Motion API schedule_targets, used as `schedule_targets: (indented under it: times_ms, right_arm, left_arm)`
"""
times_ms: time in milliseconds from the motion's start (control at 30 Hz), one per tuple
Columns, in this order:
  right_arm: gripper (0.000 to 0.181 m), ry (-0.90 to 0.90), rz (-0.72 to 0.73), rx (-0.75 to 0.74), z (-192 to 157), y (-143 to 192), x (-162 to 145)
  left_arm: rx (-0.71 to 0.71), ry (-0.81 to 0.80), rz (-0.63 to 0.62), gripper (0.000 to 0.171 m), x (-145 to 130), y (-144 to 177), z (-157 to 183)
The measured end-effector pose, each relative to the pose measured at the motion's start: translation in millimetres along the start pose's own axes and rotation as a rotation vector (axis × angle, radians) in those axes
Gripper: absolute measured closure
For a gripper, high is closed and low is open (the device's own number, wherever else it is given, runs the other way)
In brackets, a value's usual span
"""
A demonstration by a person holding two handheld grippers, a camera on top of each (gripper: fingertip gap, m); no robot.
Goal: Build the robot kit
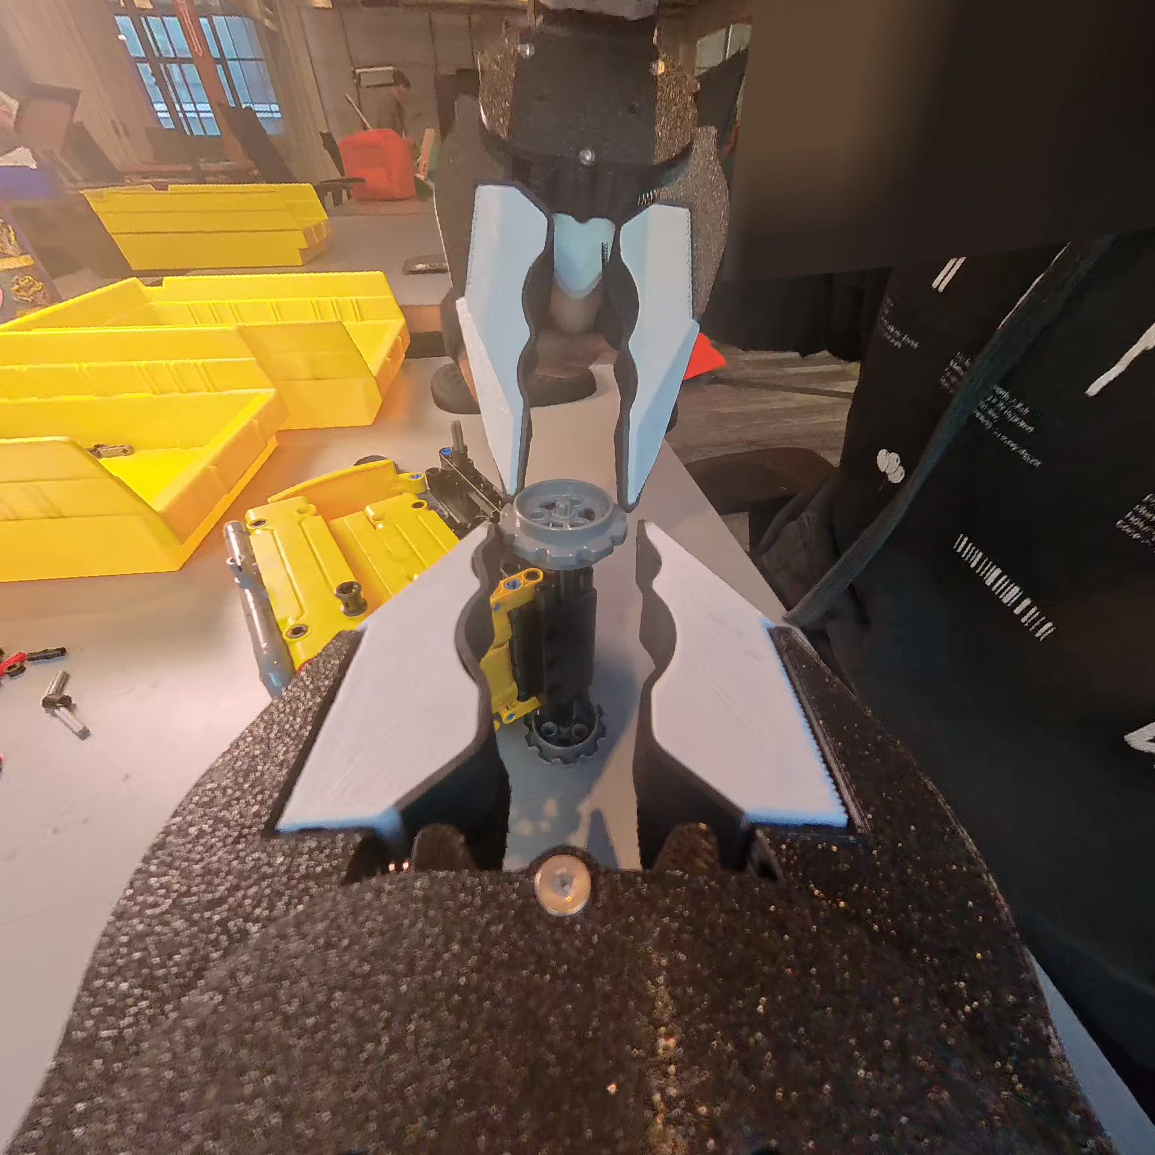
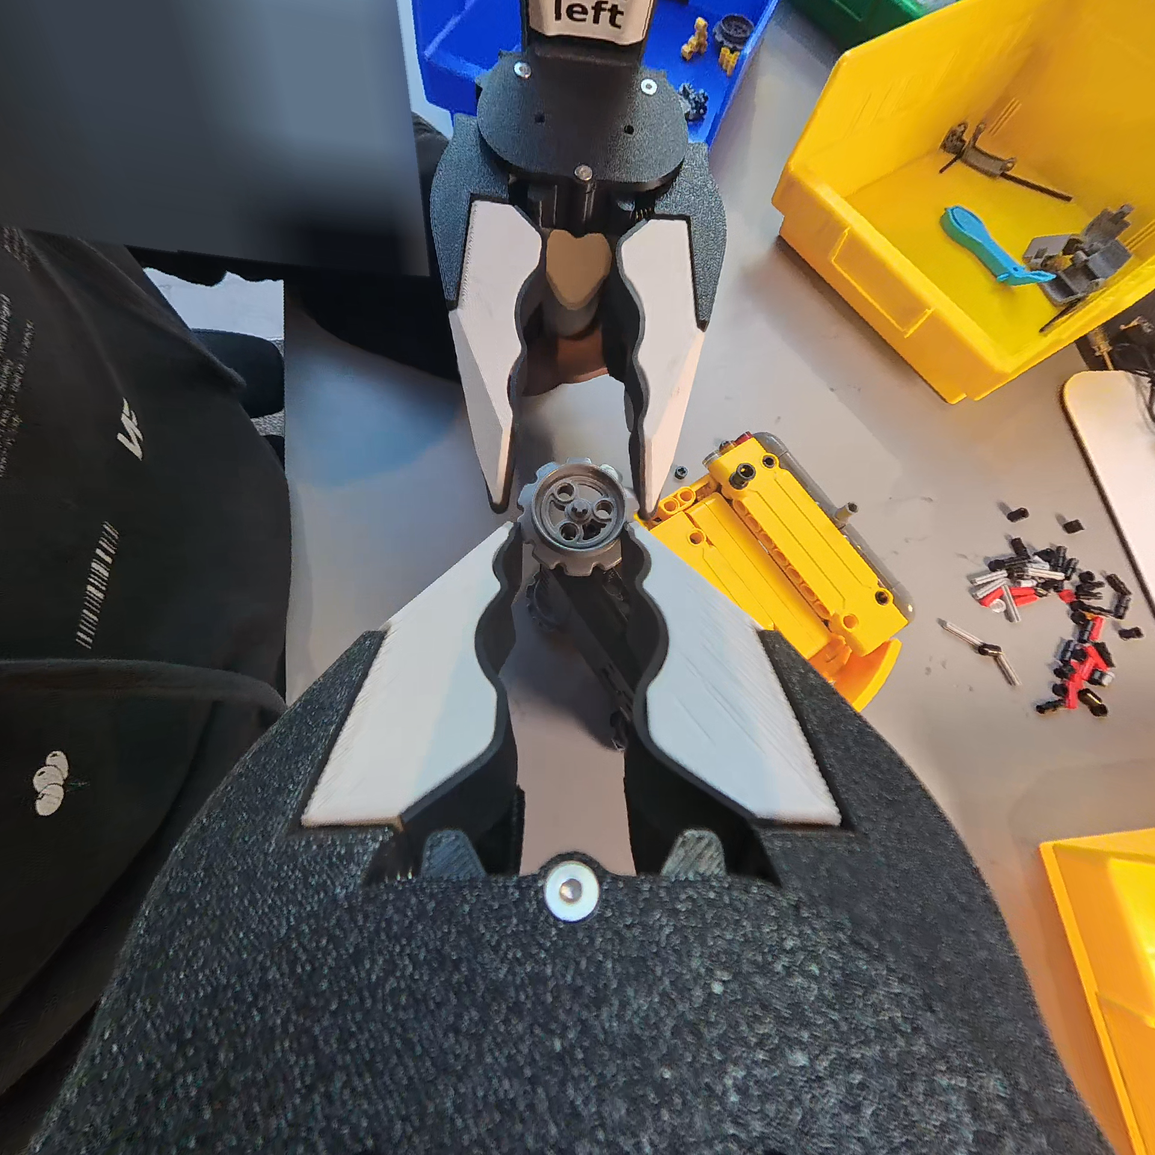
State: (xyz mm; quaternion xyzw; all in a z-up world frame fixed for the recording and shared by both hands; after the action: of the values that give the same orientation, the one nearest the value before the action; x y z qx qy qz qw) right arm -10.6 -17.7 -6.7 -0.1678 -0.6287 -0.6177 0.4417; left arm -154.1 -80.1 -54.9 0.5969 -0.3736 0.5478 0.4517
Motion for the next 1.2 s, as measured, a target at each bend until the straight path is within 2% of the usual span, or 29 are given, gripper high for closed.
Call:
schedule_targets:
  times_ms: [533, 1200]
  right_arm:
    - [0.150, -0.005, -0.078, 0.014, 2.3, -0.4, 4.1]
    - [0.151, 0.030, -0.154, 0.023, 2.8, -4.6, 10.6]
  left_arm:
    - [0.027, 0.014, -0.054, 0.133, 3.2, -5.4, -0.9]
    - [0.050, -0.008, -0.049, 0.134, -0.5, -4.1, 0.6]
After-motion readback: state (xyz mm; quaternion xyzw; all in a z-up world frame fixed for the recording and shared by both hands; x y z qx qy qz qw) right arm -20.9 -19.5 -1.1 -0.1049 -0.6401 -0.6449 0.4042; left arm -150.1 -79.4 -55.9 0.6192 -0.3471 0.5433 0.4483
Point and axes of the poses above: each gripper's, where its closed fingertips meet, y back along the fingers, x out of its top, z = x × y across the jaws, the point moved 9 cm from there along y, back along the fingers, and after that the axes turned 5 degrees about -x, right-handed, at the moved point
